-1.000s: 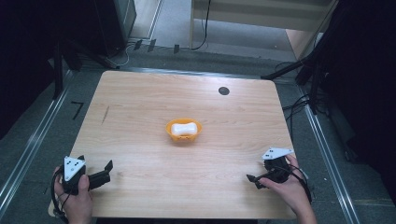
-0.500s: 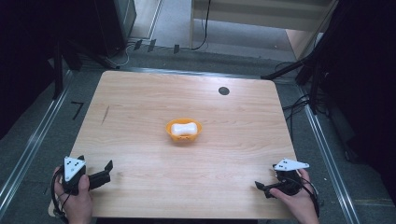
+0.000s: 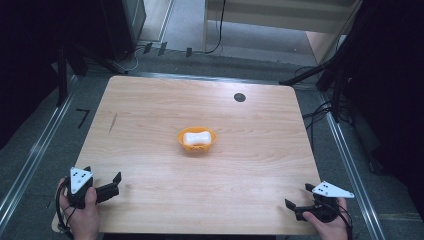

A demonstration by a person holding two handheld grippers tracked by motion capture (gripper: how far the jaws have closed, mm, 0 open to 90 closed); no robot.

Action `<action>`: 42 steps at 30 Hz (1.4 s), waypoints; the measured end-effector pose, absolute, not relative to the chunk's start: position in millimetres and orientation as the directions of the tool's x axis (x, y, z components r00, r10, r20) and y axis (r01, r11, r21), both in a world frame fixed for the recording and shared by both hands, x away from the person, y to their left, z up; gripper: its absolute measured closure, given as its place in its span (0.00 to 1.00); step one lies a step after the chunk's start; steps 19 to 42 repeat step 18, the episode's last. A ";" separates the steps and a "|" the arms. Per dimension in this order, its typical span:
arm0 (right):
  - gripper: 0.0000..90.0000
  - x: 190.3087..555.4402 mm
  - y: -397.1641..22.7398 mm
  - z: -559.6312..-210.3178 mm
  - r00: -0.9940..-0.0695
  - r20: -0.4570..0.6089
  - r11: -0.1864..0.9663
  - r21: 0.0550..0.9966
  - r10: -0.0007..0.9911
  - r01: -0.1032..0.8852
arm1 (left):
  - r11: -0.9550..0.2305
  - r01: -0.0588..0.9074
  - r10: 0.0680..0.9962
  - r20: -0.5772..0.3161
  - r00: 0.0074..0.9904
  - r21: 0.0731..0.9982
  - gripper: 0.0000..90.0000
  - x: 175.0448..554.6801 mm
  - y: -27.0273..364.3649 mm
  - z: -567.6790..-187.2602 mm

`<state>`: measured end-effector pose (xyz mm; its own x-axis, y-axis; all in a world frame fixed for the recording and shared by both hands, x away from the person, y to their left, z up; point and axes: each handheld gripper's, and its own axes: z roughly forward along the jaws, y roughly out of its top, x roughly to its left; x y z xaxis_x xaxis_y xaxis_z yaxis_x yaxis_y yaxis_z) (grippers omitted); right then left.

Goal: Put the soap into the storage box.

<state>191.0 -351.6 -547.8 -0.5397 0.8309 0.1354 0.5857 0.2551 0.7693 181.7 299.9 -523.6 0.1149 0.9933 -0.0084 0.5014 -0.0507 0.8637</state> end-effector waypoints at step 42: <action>0.00 180.8 -359.8 -547.4 -0.506 0.154 0.139 0.858 0.848 0.494 | -0.060 0.518 0.993 -0.003 0.121 0.853 0.00 183.6 298.6 -524.0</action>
